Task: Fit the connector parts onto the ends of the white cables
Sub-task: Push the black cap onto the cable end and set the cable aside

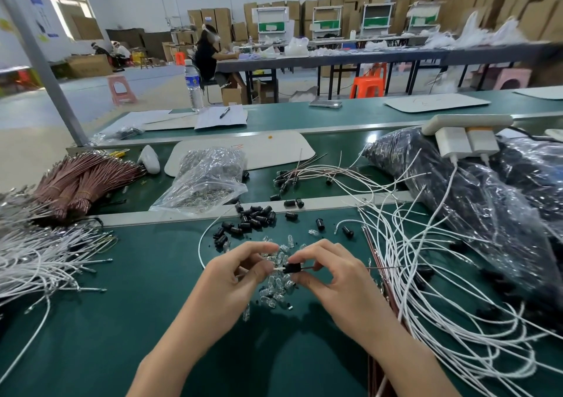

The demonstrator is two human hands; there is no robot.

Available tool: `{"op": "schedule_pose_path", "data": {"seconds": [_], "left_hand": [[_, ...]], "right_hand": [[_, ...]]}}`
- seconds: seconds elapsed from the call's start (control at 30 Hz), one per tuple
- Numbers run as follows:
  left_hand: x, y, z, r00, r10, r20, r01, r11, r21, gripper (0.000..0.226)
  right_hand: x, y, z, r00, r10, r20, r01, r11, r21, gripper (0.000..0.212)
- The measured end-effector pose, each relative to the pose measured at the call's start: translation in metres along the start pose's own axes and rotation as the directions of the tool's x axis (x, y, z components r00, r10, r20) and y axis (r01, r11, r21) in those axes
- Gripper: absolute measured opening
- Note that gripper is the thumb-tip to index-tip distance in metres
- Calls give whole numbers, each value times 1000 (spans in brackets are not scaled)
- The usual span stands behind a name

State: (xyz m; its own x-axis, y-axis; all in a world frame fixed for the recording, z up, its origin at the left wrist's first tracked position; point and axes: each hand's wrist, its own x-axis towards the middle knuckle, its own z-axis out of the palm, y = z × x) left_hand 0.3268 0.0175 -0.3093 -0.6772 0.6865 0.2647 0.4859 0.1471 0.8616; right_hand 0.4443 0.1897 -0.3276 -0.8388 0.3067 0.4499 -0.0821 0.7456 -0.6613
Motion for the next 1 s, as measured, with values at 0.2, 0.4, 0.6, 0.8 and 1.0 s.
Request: {"op": "schedule_pose_path", "data": {"seconds": [0.2, 0.4, 0.6, 0.8, 1.0], "left_hand": [[1, -1, -4, 998, -56, 35, 60, 992, -108, 22], [1, -3, 4, 997, -66, 41, 68, 996, -52, 17], [-1, -2, 11, 996, -12, 92, 7, 999, 49, 23], [3, 1, 9, 998, 68, -1, -67, 992, 107, 30], [2, -1, 11, 985, 165, -47, -150, 963, 222, 22]], "right_hand": [[-1, -2, 3, 998, -33, 55, 36, 998, -58, 19], [-1, -3, 6, 996, -62, 69, 69, 992, -107, 21], [-1, -2, 7, 998, -14, 62, 16, 999, -34, 21], [2, -3, 6, 995, 98, 2, -97, 981, 167, 13], [2, 2, 2, 993, 118, -20, -116, 990, 85, 2]]}}
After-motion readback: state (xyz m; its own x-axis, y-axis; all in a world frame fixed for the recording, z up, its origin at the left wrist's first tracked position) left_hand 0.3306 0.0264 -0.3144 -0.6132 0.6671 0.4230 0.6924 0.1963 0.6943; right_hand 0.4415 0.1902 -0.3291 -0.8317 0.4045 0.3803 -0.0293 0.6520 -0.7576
